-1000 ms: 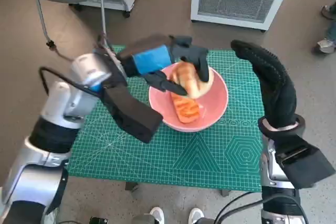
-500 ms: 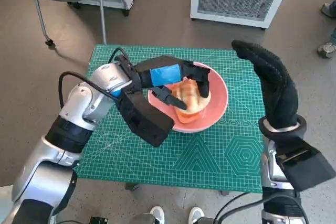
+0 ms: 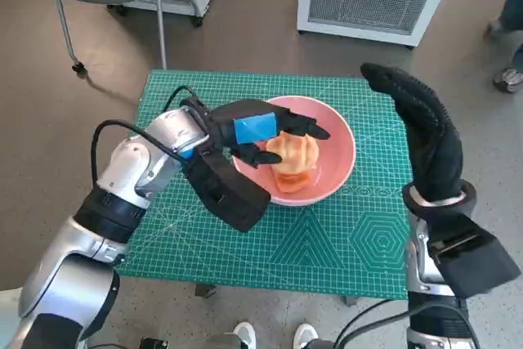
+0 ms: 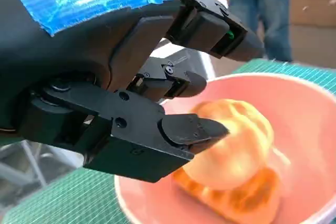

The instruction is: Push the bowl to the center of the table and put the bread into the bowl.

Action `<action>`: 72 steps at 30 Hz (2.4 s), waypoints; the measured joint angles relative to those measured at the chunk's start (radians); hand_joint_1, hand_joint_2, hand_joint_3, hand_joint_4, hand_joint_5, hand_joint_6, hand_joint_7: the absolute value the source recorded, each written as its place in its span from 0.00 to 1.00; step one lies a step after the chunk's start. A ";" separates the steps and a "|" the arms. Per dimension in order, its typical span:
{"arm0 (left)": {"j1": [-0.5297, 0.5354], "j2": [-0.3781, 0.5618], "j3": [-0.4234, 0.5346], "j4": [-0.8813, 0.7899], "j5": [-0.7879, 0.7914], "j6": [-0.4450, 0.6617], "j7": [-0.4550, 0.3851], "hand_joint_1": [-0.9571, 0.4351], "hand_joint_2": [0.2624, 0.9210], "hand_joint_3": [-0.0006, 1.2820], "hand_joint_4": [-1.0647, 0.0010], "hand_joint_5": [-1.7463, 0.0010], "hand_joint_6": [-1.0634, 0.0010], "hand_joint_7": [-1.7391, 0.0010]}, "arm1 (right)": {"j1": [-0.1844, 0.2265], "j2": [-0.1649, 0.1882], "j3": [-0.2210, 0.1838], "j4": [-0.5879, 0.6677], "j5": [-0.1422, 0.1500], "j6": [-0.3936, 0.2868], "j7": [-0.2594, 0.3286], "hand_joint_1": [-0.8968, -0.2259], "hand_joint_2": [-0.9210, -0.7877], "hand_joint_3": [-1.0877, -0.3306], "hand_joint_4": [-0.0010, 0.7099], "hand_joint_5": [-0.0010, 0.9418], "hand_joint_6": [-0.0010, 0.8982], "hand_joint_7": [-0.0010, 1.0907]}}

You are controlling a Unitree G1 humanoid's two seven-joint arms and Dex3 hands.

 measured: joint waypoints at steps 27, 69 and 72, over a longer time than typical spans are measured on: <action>0.178 0.018 0.335 -0.097 -0.639 0.032 -0.146 0.71 0.89 0.10 0.60 1.00 0.58 0.99 | -0.010 0.014 0.006 -0.015 0.000 0.005 -0.002 0.35 0.00 0.37 0.29 0.01 0.00 0.58; 0.610 -0.312 0.732 -0.271 -1.312 0.086 -0.140 0.65 0.99 0.00 0.62 1.00 0.60 1.00 | -0.030 0.074 0.010 -0.019 0.019 0.031 -0.016 0.34 0.00 0.38 0.29 0.00 0.00 0.59; 0.612 -0.318 0.732 -0.269 -1.298 0.071 -0.140 0.65 0.99 0.00 0.62 1.00 0.60 1.00 | -0.030 0.074 0.010 -0.015 0.019 0.027 -0.016 0.34 0.00 0.38 0.29 0.00 0.00 0.59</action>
